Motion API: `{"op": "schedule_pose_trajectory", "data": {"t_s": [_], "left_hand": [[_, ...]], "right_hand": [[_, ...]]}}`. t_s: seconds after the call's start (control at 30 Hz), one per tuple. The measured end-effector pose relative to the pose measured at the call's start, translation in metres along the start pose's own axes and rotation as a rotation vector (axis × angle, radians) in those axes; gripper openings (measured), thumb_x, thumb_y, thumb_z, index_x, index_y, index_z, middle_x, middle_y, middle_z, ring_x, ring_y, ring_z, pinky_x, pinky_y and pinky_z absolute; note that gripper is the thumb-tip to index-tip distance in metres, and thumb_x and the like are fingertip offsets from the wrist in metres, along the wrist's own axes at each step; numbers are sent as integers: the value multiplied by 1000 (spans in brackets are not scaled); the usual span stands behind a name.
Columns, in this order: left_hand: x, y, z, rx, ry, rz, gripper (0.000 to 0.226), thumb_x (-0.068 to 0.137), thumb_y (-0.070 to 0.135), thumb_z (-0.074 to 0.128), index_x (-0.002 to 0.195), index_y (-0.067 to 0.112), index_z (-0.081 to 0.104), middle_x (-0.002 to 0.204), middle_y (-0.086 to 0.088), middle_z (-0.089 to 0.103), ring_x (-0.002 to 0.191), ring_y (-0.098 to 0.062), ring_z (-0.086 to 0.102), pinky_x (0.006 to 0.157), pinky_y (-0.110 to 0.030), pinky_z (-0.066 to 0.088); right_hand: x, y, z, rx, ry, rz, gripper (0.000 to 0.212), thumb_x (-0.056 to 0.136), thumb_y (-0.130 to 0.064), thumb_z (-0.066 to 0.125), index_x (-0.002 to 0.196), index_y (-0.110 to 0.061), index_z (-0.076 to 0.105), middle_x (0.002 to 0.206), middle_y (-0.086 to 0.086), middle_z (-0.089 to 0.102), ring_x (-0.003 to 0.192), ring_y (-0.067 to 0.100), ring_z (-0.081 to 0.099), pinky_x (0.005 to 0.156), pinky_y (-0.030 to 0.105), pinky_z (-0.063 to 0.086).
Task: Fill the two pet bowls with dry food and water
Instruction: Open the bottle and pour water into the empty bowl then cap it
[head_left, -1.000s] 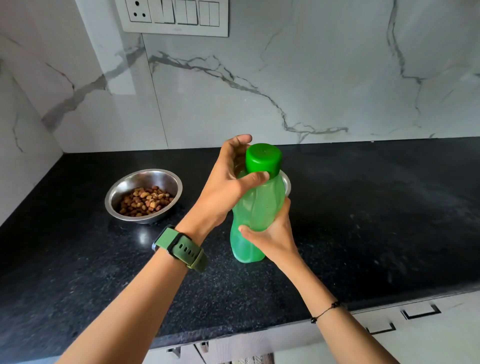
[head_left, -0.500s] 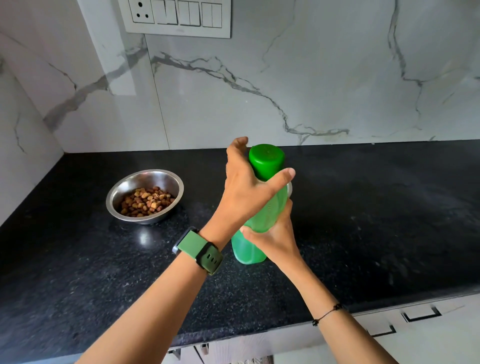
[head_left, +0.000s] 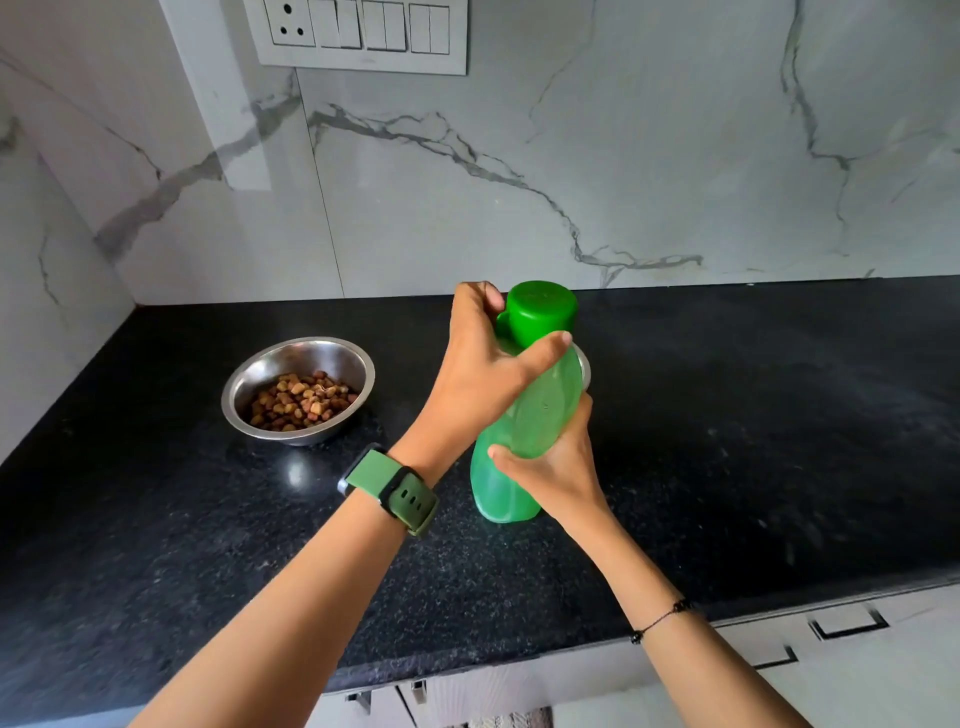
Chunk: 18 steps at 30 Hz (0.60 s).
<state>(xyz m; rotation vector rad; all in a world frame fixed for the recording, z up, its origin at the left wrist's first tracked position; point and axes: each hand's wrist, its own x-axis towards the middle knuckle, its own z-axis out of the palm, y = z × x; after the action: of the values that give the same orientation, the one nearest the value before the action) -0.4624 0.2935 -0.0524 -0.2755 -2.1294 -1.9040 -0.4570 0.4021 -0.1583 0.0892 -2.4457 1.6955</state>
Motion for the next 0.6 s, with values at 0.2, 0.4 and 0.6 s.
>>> {"op": "schedule_pose_trajectory", "data": {"t_s": [0.2,0.4,0.6], "left_hand": [[-5,8,10,179,-95,-22,93,60,65,62,136,35,17,136,-2,42,126,-20,45,107,-44,39],[-2,8,-12,-412,-113,-58,47,72,10,47,118,22,48,115,-1,56,107,-14,54,99,-32,43],[5,7,-11,-59,-286,-36,81,68,17,65,140,25,27,111,2,55,102,-12,58,94,-27,48]], "right_hand": [[-2,-2,-3,18,-15,-9,103,48,-42,76,134,-17,24,126,5,45,117,15,50,96,36,49],[-2,0,0,-6,15,0,101,45,-43,76,129,-16,27,126,9,46,118,20,48,100,41,45],[-2,-1,0,-23,5,7,105,46,-40,77,133,-16,24,128,9,44,120,20,47,100,38,45]]}}
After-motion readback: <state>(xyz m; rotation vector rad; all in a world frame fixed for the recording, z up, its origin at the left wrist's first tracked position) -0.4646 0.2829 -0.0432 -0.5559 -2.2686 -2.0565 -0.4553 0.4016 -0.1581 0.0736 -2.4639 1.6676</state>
